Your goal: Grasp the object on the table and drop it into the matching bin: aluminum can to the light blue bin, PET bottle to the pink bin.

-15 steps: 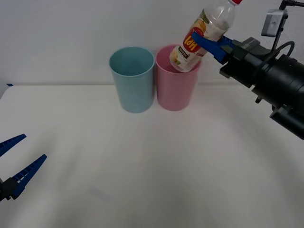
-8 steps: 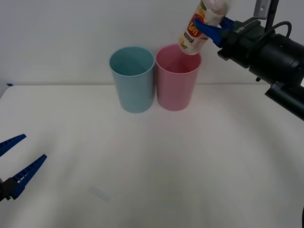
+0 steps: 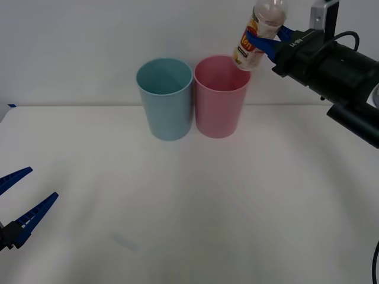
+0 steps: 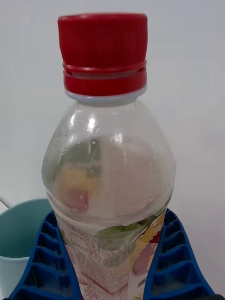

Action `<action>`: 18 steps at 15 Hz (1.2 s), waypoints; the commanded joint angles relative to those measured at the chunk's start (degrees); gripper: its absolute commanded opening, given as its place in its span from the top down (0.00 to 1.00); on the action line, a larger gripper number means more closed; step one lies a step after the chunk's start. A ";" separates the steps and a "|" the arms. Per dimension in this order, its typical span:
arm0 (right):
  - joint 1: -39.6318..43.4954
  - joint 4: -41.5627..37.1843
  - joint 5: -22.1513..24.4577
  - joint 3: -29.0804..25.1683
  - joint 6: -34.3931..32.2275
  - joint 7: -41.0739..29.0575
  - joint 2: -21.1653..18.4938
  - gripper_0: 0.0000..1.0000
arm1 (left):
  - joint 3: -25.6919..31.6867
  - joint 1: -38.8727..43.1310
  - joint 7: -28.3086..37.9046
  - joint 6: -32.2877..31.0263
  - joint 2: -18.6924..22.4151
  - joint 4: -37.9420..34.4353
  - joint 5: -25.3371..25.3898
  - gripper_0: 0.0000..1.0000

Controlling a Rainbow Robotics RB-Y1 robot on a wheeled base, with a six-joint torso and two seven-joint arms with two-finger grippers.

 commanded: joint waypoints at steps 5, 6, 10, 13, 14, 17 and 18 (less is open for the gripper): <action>-3.50 4.71 3.68 0.12 -0.89 -0.63 4.14 1.00 | 0.00 0.00 0.00 0.00 0.00 0.00 0.00 0.00; -4.73 5.94 4.03 0.12 -1.59 -0.63 4.76 1.00 | 0.00 0.00 0.00 0.00 0.00 0.00 0.00 0.00; -7.54 9.28 5.52 0.21 -2.65 -0.72 6.69 1.00 | 0.00 0.00 0.00 0.00 0.00 0.00 0.00 0.00; -7.54 9.28 5.96 0.30 -2.65 -0.98 6.69 1.00 | 0.00 0.00 0.00 0.00 0.00 0.00 0.00 0.00; -7.54 9.28 5.96 0.38 -2.65 -0.98 6.69 0.99 | 0.00 0.00 0.00 0.00 0.00 0.00 0.00 0.00; -7.54 9.28 5.96 0.38 -2.56 -0.72 6.69 0.00 | 0.00 0.00 0.00 0.00 0.00 0.00 0.00 0.00; -7.63 9.28 5.96 0.38 -2.56 -0.90 6.69 0.00 | 0.00 0.00 0.00 0.00 0.00 0.00 0.00 0.00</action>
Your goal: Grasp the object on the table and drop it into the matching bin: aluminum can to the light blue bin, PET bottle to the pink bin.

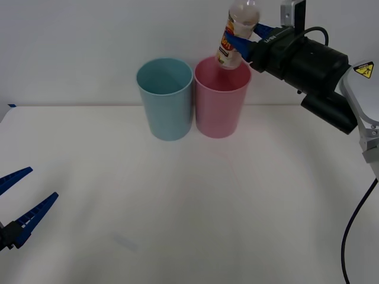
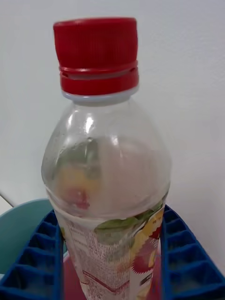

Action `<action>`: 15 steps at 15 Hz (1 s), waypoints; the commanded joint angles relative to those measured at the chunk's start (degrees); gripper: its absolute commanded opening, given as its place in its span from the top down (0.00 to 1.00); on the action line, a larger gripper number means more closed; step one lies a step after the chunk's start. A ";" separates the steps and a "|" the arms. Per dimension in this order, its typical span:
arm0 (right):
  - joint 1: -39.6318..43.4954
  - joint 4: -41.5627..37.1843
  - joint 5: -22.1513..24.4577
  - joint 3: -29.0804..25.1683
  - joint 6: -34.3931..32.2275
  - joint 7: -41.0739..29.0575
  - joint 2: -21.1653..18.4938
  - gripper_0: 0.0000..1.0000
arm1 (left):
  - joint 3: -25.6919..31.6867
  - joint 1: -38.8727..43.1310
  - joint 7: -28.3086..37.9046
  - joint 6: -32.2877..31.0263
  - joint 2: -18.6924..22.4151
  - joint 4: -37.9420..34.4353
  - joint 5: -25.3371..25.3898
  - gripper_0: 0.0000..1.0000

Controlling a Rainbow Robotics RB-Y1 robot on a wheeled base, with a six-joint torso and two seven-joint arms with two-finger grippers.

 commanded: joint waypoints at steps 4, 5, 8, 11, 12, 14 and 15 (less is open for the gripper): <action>-0.09 0.00 0.00 0.01 -0.01 0.04 -0.05 0.00 | 0.00 0.00 0.00 0.00 0.00 0.00 0.00 0.00; -0.09 0.00 0.00 0.01 -0.01 0.12 0.04 0.00 | 0.00 0.00 0.00 0.00 0.00 0.00 0.00 0.00; 0.00 0.00 -0.44 0.01 -0.54 0.30 -0.05 0.00 | 0.00 0.00 0.00 0.00 0.00 0.00 0.00 0.00; 0.97 -1.06 -2.47 -0.08 -1.33 0.74 -0.40 0.00 | 0.00 0.00 0.00 0.00 0.00 0.00 0.00 0.00; 2.02 -1.94 -2.99 -0.08 -1.33 0.83 -0.84 0.00 | 0.00 0.00 0.00 0.00 0.00 0.00 0.00 0.00; 4.75 -5.10 -5.28 -0.26 -1.33 0.83 -2.60 0.00 | 0.00 0.00 0.00 0.00 0.00 0.00 0.00 0.00; 6.15 -6.77 -6.77 -0.26 -1.33 0.74 -3.65 0.00 | 0.00 0.00 0.00 0.00 0.00 0.00 0.00 0.00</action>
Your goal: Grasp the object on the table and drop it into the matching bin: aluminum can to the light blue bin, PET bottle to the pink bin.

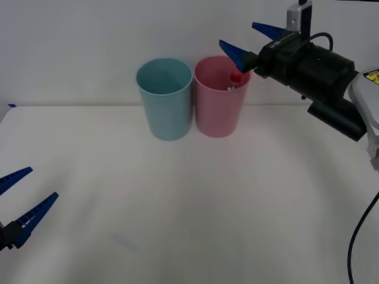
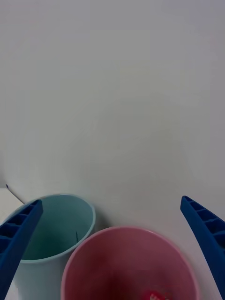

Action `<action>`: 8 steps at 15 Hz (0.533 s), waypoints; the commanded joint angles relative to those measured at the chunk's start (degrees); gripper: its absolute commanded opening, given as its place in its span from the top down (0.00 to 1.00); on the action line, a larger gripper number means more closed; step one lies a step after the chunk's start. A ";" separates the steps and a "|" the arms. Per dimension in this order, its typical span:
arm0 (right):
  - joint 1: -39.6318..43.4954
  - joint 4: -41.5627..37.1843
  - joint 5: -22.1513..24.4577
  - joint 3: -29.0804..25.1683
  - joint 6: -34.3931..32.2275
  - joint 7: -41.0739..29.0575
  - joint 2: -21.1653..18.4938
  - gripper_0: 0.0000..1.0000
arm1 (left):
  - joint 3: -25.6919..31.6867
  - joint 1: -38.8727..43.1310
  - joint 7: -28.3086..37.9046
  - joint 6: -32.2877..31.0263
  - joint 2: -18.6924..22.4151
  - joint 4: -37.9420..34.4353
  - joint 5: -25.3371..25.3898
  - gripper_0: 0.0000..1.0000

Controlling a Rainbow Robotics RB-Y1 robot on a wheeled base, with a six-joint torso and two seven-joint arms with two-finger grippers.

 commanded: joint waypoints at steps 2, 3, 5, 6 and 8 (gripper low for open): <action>5.34 -5.88 -4.87 -0.65 0.00 0.10 -3.56 0.00 | 0.00 0.00 0.00 0.00 0.00 0.00 0.00 0.00; 7.44 -7.99 -6.36 -1.09 -0.08 0.27 -4.79 0.00 | 0.00 0.00 0.00 0.00 0.00 0.00 0.00 0.00; 11.22 -11.15 -8.83 -2.50 -0.35 0.71 -6.72 0.00 | 0.00 0.00 0.00 0.00 0.00 0.00 0.00 0.00; 13.60 -12.64 -10.58 -3.73 -1.58 1.15 -7.60 0.00 | 0.00 0.00 0.00 0.00 0.00 0.00 0.00 0.00; 17.02 -13.87 -11.90 -6.89 -4.92 2.21 -8.22 0.00 | 0.00 0.00 0.00 0.00 0.00 0.00 0.00 0.00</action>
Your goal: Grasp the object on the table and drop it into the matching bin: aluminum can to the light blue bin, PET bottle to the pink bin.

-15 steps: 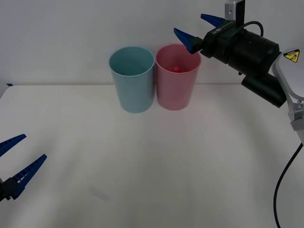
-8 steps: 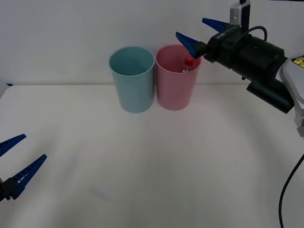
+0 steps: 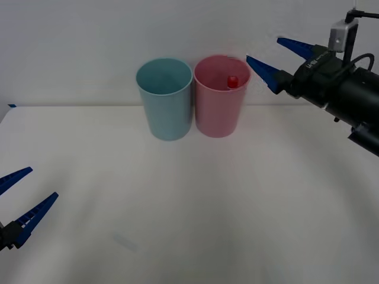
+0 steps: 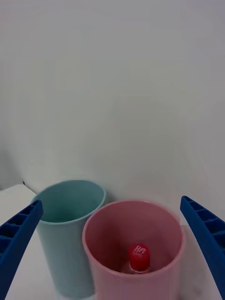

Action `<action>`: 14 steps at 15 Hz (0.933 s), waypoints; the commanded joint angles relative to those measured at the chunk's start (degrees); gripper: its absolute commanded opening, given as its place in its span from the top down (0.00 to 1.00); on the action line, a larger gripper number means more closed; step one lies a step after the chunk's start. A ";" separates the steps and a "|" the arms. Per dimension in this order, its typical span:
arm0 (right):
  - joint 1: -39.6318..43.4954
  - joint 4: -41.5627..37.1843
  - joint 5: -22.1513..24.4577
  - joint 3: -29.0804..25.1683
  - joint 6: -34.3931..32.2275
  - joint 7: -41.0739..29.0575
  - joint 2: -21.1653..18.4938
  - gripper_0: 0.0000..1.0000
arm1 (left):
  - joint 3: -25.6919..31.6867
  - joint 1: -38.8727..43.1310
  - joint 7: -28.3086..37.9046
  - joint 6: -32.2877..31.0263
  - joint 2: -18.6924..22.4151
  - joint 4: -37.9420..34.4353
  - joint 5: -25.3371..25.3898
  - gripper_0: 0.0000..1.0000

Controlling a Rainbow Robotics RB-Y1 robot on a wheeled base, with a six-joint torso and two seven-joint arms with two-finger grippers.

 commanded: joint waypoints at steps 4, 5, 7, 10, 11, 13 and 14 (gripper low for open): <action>8.93 -1.56 -4.20 -9.10 -10.21 7.50 -0.54 0.00 | 0.00 0.00 0.00 0.00 0.00 0.00 0.00 0.00; 10.69 -1.56 -5.16 -10.25 -11.62 9.70 -0.54 0.00 | 0.00 0.00 0.00 0.00 0.00 0.00 0.00 0.00; 14.55 -1.56 -7.10 -12.88 -15.83 13.57 -0.54 0.00 | 0.00 0.00 0.00 0.00 0.00 0.00 0.00 0.00; 20.53 -1.56 -10.00 -17.19 -22.78 18.58 -0.54 0.00 | 0.00 0.00 0.00 0.00 0.00 0.00 0.00 0.00; 22.20 -1.56 -10.70 -18.33 -24.71 18.93 -0.63 0.00 | 0.00 0.00 0.00 0.00 0.00 0.00 0.00 0.00; 25.80 -1.56 -12.37 -21.14 -29.37 19.54 -0.54 0.00 | 0.00 0.00 0.00 0.00 0.00 0.00 0.00 0.00; 27.65 -1.56 -13.51 -22.46 -31.22 19.98 -0.54 0.00 | 0.00 0.00 0.00 0.00 0.00 0.00 0.00 0.00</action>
